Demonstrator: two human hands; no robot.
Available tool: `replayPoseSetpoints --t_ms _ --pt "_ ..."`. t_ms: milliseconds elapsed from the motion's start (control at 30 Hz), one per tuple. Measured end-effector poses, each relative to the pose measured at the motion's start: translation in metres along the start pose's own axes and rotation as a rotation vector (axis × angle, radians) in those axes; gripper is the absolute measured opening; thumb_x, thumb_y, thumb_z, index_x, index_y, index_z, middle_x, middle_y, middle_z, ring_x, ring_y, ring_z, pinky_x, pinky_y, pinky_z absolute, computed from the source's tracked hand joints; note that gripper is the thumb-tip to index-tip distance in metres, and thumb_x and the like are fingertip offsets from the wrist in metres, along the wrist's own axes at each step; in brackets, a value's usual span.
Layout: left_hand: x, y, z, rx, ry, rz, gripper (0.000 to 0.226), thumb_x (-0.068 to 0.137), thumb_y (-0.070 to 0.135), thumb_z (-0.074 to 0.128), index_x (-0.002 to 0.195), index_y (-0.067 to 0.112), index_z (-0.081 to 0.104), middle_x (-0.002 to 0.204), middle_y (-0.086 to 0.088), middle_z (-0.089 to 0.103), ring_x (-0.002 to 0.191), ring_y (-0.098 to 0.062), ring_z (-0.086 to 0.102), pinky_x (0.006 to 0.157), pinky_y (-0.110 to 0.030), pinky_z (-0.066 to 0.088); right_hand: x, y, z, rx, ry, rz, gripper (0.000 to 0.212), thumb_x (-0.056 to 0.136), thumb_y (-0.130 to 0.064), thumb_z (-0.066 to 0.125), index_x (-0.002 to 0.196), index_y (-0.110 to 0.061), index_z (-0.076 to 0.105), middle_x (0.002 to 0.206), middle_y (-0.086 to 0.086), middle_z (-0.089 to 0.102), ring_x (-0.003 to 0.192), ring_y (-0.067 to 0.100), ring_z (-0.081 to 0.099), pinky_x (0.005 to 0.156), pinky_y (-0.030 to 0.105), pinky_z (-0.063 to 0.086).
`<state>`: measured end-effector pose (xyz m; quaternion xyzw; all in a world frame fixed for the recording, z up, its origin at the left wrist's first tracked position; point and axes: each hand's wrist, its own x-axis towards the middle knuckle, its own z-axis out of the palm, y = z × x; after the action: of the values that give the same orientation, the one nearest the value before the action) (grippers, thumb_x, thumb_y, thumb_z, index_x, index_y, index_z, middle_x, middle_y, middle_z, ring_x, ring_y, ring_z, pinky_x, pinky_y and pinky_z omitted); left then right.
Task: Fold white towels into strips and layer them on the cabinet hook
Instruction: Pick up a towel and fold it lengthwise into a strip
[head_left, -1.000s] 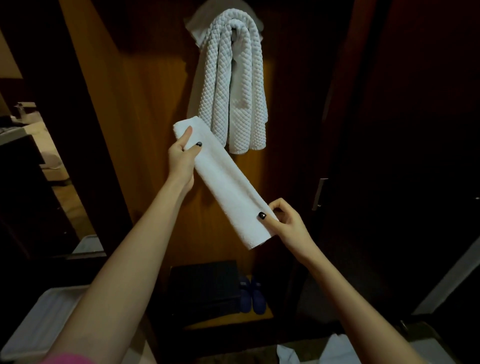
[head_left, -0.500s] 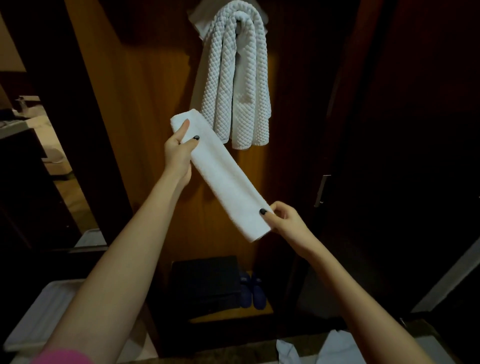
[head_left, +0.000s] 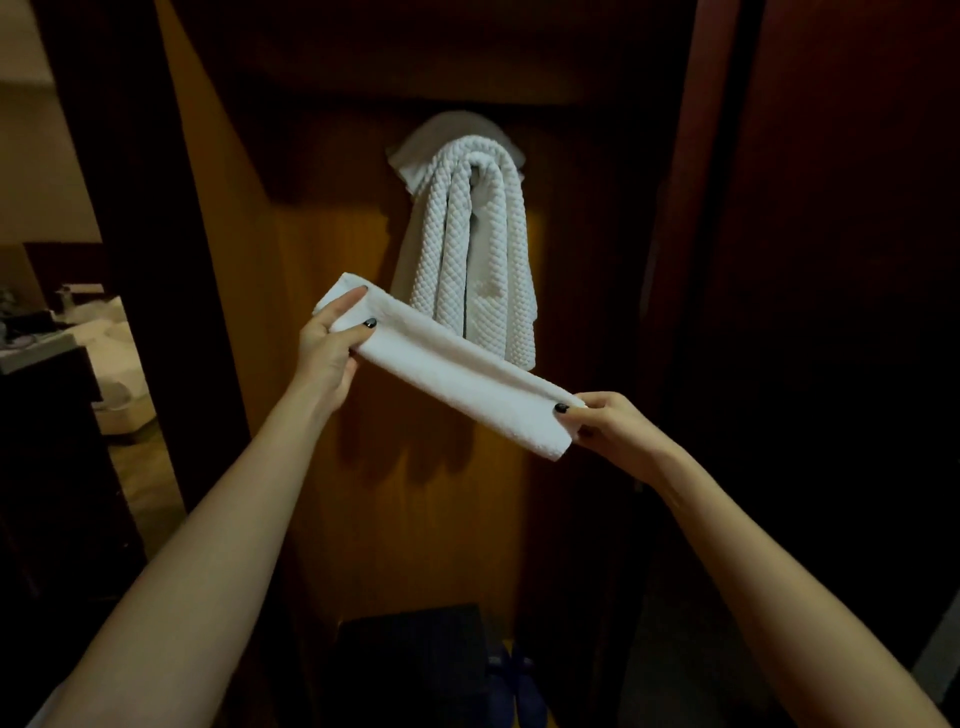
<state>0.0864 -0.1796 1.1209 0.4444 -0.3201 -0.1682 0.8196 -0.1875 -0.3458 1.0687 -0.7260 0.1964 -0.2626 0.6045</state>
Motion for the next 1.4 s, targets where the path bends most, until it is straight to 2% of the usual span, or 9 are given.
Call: replayPoseSetpoints --t_ms 167,267,400,533,733,867,1033,1167,1400 --pt "0.027 0.024 0.010 0.065 -0.039 0.067 0.041 0.088 -0.009 0.056 0.115 0.020 0.066 0.114 0.012 0.057 0.099 -0.005 0.061 0.070 -0.018 0.052 0.048 -0.050 -0.017 -0.031 0.259 -0.137 0.006 0.097 -0.012 0.055 0.097 -0.007 0.057 0.092 0.008 0.058 0.080 0.016 0.060 0.062 0.026 0.053" --pt "0.052 0.033 0.018 0.108 -0.058 0.103 0.038 0.089 -0.006 0.057 0.112 0.023 0.066 0.109 0.020 0.054 0.096 -0.001 0.057 0.080 -0.023 0.045 0.077 -0.085 -0.025 -0.217 0.412 -0.284 0.006 0.098 -0.019 0.051 0.098 -0.014 0.053 0.095 0.004 0.056 0.083 0.016 0.057 0.067 0.032 0.051" --pt "0.095 0.043 0.025 0.154 -0.076 0.139 0.034 0.090 -0.001 0.060 0.109 0.025 0.067 0.109 0.012 0.061 0.085 -0.001 0.064 0.067 -0.016 0.049 0.119 -0.121 -0.037 -0.370 0.557 -0.508 0.010 0.096 -0.018 0.055 0.104 -0.012 0.057 0.098 -0.004 0.058 0.088 0.013 0.056 0.072 0.026 0.046" --pt "0.147 0.055 0.035 0.187 -0.101 0.202 0.030 0.089 0.002 0.063 0.102 0.029 0.070 0.105 0.009 0.065 0.084 -0.002 0.065 0.065 -0.014 0.050 0.159 -0.154 -0.051 -0.258 0.465 -0.649 0.038 0.095 -0.003 0.052 0.126 -0.023 0.061 0.120 -0.016 0.058 0.102 0.002 0.058 0.082 0.014 0.047" --pt "0.234 0.079 0.043 0.303 -0.242 0.251 0.028 0.088 -0.001 0.064 0.093 0.024 0.076 0.095 0.007 0.073 0.075 -0.004 0.069 0.060 -0.016 0.054 0.237 -0.202 -0.087 -0.066 0.235 -0.593 0.052 0.093 0.006 0.037 0.076 -0.019 0.079 0.098 -0.005 0.070 0.086 0.006 0.066 0.063 0.019 0.052" --pt "0.287 0.092 0.050 0.381 -0.357 0.253 0.031 0.087 0.002 0.064 0.090 0.030 0.079 0.099 0.019 0.073 0.091 0.003 0.068 0.066 -0.012 0.053 0.295 -0.227 -0.112 0.007 0.143 -0.584 0.037 0.094 0.001 0.047 0.087 -0.015 0.080 0.102 0.005 0.066 0.081 0.008 0.067 0.067 0.025 0.056" --pt "0.350 0.091 0.074 0.256 -0.265 0.287 0.030 0.091 0.004 0.060 0.107 0.028 0.071 0.099 0.006 0.073 0.084 -0.004 0.067 0.073 -0.018 0.056 0.365 -0.252 -0.128 0.048 0.089 -0.563 0.028 0.091 -0.001 0.055 0.108 -0.014 0.072 0.102 0.005 0.066 0.089 0.014 0.064 0.076 0.027 0.052" --pt "0.391 0.073 0.093 0.211 -0.213 0.219 0.034 0.092 -0.001 0.056 0.124 0.013 0.060 0.098 -0.003 0.068 0.082 -0.007 0.066 0.062 -0.014 0.054 0.412 -0.251 -0.129 0.226 0.170 -0.500 0.013 0.093 0.001 0.054 0.086 -0.004 0.063 0.082 0.007 0.063 0.072 0.013 0.065 0.061 0.026 0.052" --pt "0.418 0.044 0.105 0.089 -0.130 0.098 0.019 0.091 -0.010 0.050 0.086 0.000 0.064 0.069 -0.005 0.073 0.070 -0.014 0.071 0.055 -0.018 0.056 0.457 -0.216 -0.146 0.337 0.210 -0.351 0.015 0.091 0.007 0.050 0.093 0.003 0.064 0.093 0.015 0.060 0.081 0.019 0.059 0.066 0.029 0.048"
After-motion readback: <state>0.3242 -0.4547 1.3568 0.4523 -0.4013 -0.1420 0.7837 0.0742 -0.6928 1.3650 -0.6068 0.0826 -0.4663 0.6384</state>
